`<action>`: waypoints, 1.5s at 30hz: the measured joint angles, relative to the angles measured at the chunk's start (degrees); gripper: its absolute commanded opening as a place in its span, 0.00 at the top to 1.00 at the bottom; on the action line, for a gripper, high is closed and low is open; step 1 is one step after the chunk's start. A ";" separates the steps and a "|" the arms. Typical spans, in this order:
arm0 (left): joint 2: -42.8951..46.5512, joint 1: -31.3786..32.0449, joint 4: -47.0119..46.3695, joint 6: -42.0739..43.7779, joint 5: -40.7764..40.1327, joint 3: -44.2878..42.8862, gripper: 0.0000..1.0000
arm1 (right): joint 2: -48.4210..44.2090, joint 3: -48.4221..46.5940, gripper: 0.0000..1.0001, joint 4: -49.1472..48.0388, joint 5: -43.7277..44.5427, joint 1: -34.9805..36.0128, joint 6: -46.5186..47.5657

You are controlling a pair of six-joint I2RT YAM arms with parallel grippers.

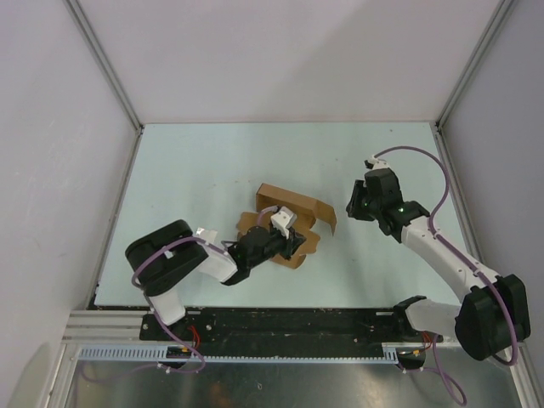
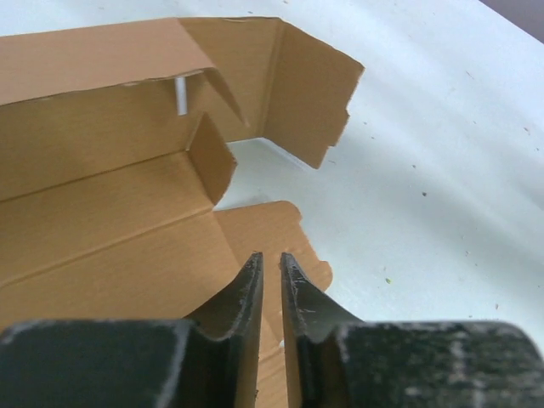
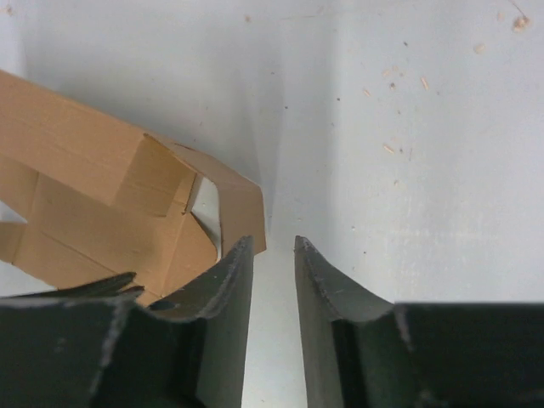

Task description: Fold the paper box

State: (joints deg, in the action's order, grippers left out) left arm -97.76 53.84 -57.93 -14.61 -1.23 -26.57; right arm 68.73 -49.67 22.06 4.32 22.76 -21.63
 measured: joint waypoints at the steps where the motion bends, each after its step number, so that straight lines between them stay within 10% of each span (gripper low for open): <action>1: -0.98 0.13 -0.46 -0.24 0.72 -0.59 0.87 | -0.26 0.31 0.75 0.44 0.22 -0.15 -0.92; 5: -3.63 0.96 -1.60 -0.59 3.56 -1.29 0.95 | -0.72 2.19 0.84 0.96 0.39 -0.68 -3.48; 10: -5.60 2.54 -2.45 -0.61 5.55 -1.29 0.99 | -1.79 4.90 0.53 1.66 -0.37 -0.68 -4.85; 16: -7.32 2.82 -2.91 -0.63 5.97 -2.03 1.00 | -5.11 5.86 0.48 0.74 -2.29 1.86 -4.61; 31: -10.91 2.82 -3.63 -0.63 4.48 -4.79 1.00 | 4.04 5.75 0.60 -6.69 -4.92 3.37 -3.10; 45: -11.34 2.82 -3.72 -1.01 4.37 -4.79 1.00 | 9.60 2.27 0.94 -7.50 -5.07 3.10 -1.77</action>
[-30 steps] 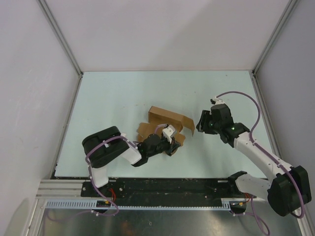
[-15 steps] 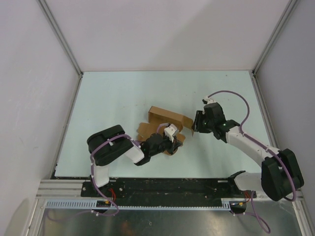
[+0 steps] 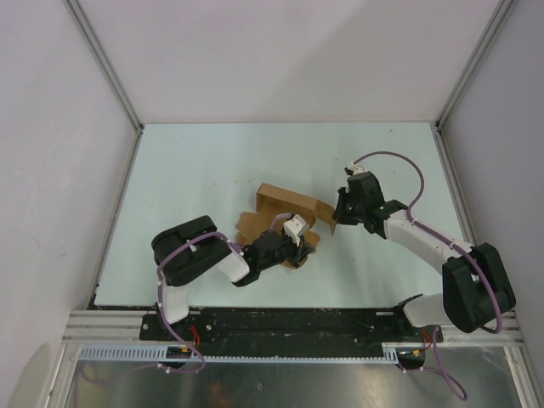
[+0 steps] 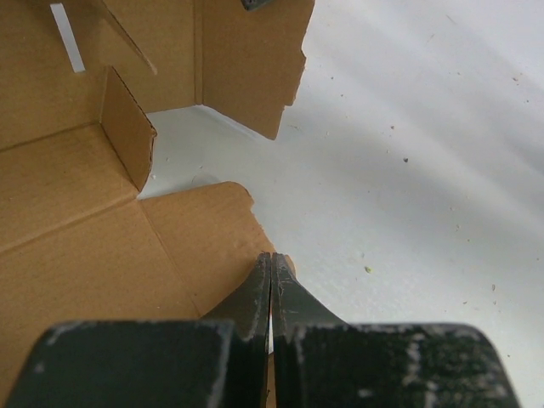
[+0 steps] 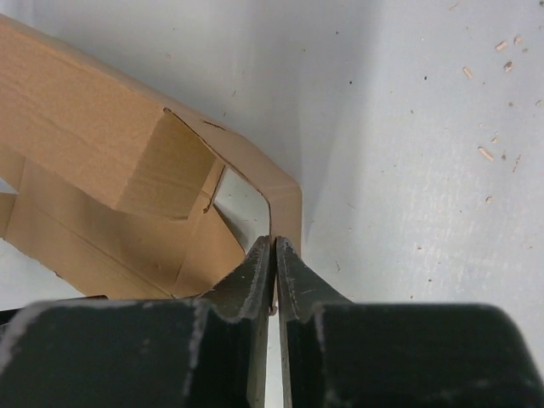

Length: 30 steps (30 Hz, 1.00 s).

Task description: Fold the paper box

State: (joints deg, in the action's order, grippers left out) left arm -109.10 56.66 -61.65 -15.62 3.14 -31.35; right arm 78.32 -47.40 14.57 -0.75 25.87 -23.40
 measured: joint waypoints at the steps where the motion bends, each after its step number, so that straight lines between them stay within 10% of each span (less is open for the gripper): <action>1: -0.11 0.00 0.00 0.00 -0.02 0.00 1.00 | 0.00 0.00 0.95 0.00 0.00 0.02 0.07; 30: -1.16 0.00 -1.18 -0.07 -1.40 0.48 1.00 | -1.11 -1.40 1.00 0.46 -3.08 7.34 -4.46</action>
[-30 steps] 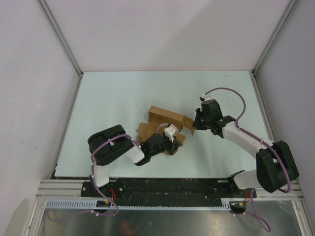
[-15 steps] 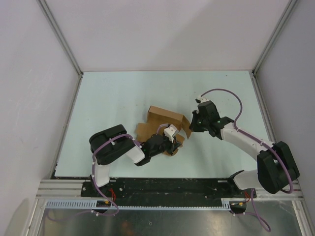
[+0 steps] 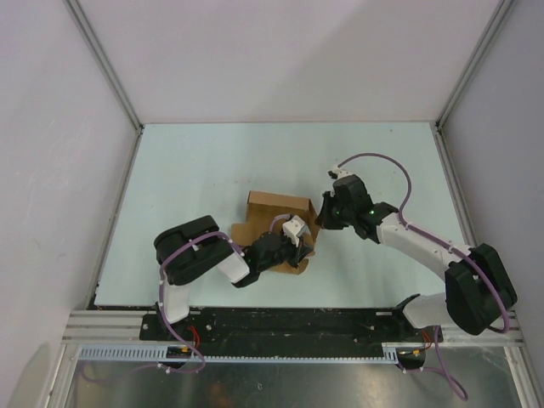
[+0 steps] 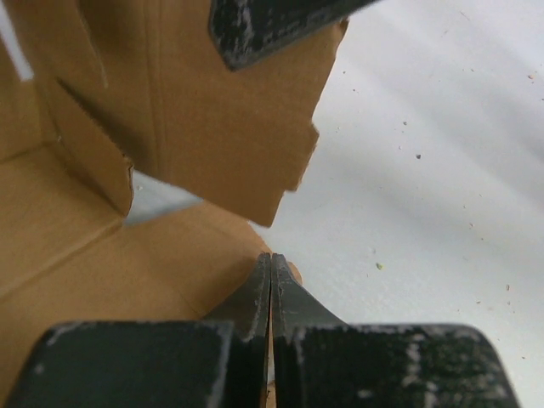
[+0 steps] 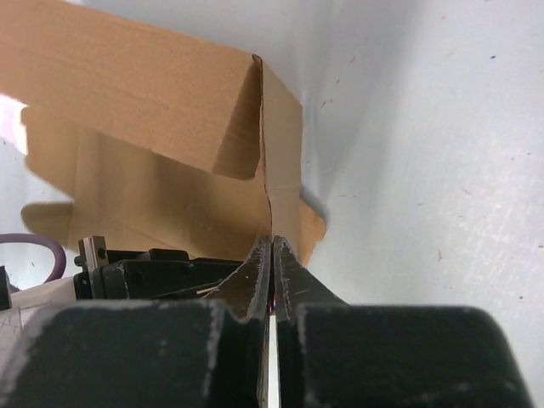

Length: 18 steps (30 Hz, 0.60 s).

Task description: Fold the paper box

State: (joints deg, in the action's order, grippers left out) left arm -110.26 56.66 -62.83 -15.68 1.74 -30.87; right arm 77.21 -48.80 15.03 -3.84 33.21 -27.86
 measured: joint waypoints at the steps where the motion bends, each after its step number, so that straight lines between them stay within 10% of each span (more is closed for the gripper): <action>1: 0.00 0.00 -0.09 -0.02 0.00 0.07 1.00 | 0.42 -0.13 1.00 -0.17 0.11 0.46 -0.20; 18: 4.52 0.00 -0.42 -0.46 1.79 4.13 1.00 | 3.17 -0.76 1.00 -0.07 5.99 5.68 -1.07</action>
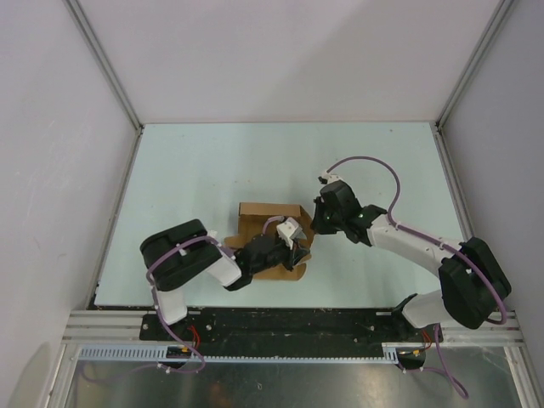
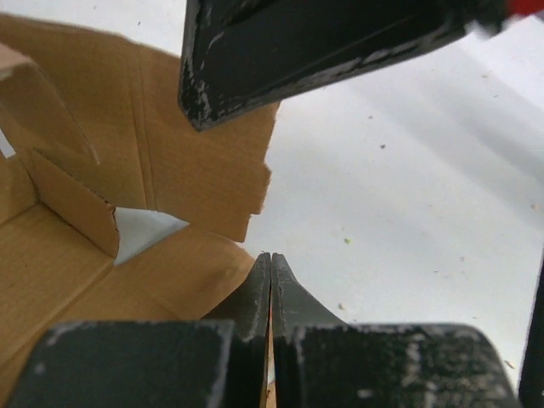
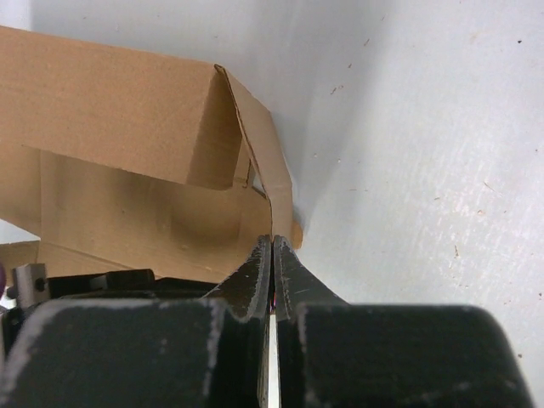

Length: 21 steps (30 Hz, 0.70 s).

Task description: Fold the paper box

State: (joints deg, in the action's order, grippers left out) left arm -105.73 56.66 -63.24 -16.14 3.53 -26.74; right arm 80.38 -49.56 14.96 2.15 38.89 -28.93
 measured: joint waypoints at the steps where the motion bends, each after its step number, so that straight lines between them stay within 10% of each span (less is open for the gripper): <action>1: 0.94 0.00 -0.02 -0.04 0.37 0.39 1.00 | 0.04 -0.09 1.00 0.09 0.31 0.17 0.02; 21: 24.68 -0.33 4.35 -1.81 1.75 9.66 1.00 | 1.22 -1.70 1.00 0.66 3.63 2.91 0.00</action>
State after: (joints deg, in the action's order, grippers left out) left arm -81.06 56.34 -58.89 -17.96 5.28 -17.08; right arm 81.60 -51.27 15.62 5.78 41.80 -28.93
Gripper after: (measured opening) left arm 0.003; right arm 0.011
